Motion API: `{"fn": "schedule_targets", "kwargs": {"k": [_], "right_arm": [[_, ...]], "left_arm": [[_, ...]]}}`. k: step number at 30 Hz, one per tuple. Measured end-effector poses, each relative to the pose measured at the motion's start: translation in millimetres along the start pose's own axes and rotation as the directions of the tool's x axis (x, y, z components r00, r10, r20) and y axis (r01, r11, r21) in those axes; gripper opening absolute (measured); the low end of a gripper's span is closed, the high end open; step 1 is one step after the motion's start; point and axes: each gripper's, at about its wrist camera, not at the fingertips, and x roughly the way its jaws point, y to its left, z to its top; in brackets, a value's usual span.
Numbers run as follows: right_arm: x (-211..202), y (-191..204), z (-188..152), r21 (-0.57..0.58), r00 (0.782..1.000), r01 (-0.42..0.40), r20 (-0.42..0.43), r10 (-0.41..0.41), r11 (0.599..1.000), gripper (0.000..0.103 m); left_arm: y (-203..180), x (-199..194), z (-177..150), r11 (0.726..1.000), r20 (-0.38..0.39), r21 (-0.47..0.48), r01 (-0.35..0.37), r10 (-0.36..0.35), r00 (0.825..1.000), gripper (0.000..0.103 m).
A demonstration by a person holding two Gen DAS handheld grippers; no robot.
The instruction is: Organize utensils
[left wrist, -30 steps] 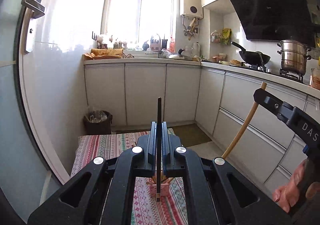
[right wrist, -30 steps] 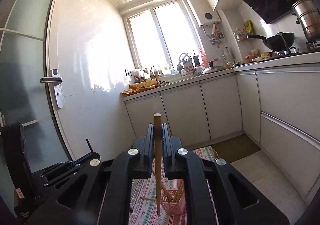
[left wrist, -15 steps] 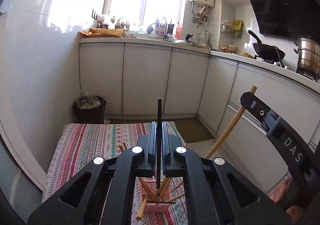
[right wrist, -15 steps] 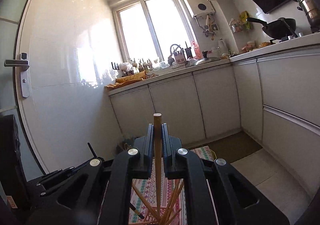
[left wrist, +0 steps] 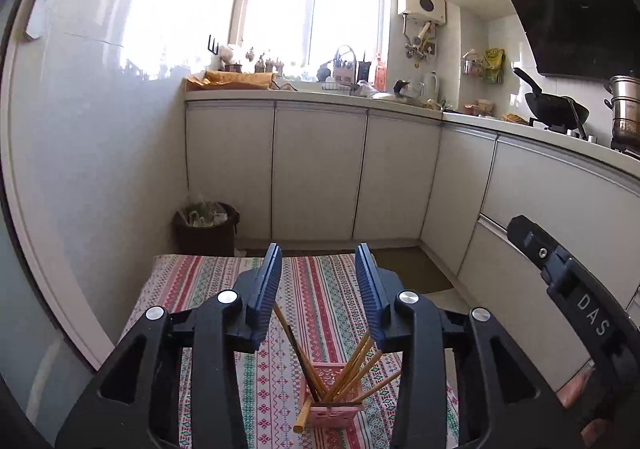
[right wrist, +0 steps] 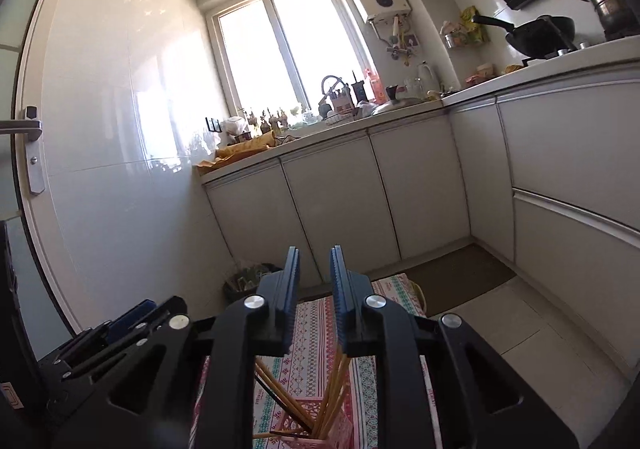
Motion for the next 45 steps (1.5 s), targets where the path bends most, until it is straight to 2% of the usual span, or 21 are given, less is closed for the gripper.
{"fn": "schedule_targets", "kwargs": {"k": [4,6,8,10,11,12,13,23,45], "right_arm": [[-40.4,-0.5,8.3,-0.017,0.999,0.048,0.001,-0.048,0.999,0.04],[-55.1,-0.1,10.1,-0.02,0.998,0.059,-0.014,-0.06,0.998,0.057],[-70.8,0.4,9.2,-0.012,0.998,0.065,-0.024,-0.065,0.998,0.07],[-85.8,1.4,8.2,-0.003,0.997,0.073,-0.02,-0.073,0.997,0.082],[-94.1,2.3,7.4,-0.001,0.997,0.079,-0.014,-0.079,0.997,0.09],[-101.1,3.4,7.0,0.0,0.996,0.085,-0.007,-0.085,0.996,0.094],[-106.4,4.5,6.7,-0.001,0.996,0.094,-0.004,-0.094,0.996,0.095],[-142.4,8.0,1.4,0.012,0.992,0.115,-0.043,-0.115,0.993,0.096],[-161.5,-6.2,-13.6,0.062,0.986,0.118,-0.124,-0.109,0.991,0.096]], "left_arm": [[-2.2,-35.3,3.8,1.0,0.026,0.009,-0.027,0.027,0.999,0.055],[-4.7,-51.6,1.5,0.999,0.026,0.021,-0.035,0.035,0.999,0.061],[-7.3,-64.0,-0.2,0.999,0.022,0.023,-0.049,0.049,0.999,0.071],[-8.1,-79.9,-2.1,0.998,0.039,0.021,-0.066,0.065,0.997,0.085],[-8.9,-87.2,-3.1,0.997,0.048,0.025,-0.078,0.077,0.996,0.087],[-9.6,-95.0,-3.5,0.995,0.057,0.03,-0.093,0.091,0.994,0.093],[-9.7,-101.6,-3.6,0.994,0.066,0.03,-0.102,0.1,0.993,0.096],[-9.7,-143.0,-4.6,0.993,0.086,0.031,-0.118,0.115,0.99,0.096],[-18.5,-158.4,-34.1,0.99,0.003,0.072,-0.123,0.123,0.992,0.096]]}}
